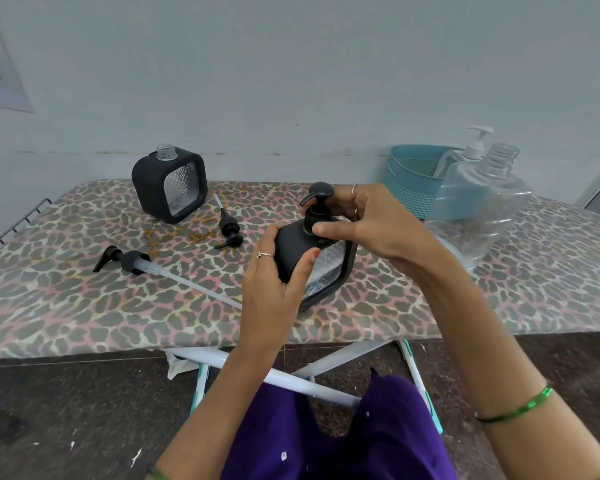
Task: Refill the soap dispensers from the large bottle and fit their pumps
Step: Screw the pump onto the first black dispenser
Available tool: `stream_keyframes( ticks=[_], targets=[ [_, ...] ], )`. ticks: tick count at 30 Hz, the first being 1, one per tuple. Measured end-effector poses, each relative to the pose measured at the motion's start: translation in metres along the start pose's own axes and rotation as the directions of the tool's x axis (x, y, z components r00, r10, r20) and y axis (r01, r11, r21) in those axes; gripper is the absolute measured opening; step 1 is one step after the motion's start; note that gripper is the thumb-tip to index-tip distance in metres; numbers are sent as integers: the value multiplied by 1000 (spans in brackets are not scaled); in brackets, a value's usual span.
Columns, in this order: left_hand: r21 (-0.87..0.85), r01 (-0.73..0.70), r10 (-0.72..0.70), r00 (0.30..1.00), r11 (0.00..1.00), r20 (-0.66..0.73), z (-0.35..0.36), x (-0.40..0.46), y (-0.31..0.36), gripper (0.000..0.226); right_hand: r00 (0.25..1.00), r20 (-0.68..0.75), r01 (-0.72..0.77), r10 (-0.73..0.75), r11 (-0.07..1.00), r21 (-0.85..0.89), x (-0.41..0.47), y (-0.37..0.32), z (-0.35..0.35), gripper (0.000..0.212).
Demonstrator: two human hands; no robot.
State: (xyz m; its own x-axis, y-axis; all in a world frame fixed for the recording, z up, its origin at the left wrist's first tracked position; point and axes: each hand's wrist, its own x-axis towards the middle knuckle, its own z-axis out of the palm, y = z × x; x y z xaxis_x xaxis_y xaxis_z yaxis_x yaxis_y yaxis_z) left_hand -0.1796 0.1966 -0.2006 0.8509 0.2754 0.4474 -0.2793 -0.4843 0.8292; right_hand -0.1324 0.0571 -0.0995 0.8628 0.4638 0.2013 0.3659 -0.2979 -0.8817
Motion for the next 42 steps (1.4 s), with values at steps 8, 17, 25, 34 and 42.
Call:
stream_keyframes(
  ticks=[8,17,25,34,42],
  targets=[
    [46,10,-7,998,999,-57,4,3,10,85,927,-376,-44,-10,990,-134,-5,1,28,25],
    [66,-29,30,999,997,-22,-1,1,19,83,833,-551,-76,-51,976,-205,-12,-5,47,19],
    [-19,44,-41,987,999,153,-14,14,12,76,987,103,-60,123,878,-474,-7,10,-17,64],
    [23,28,-34,936,999,352,-25,40,17,48,953,202,-17,226,704,-710,12,-9,-33,68],
    [284,97,-210,892,954,400,-22,56,31,87,985,24,-99,173,663,-742,15,-6,-39,47]
  ],
)
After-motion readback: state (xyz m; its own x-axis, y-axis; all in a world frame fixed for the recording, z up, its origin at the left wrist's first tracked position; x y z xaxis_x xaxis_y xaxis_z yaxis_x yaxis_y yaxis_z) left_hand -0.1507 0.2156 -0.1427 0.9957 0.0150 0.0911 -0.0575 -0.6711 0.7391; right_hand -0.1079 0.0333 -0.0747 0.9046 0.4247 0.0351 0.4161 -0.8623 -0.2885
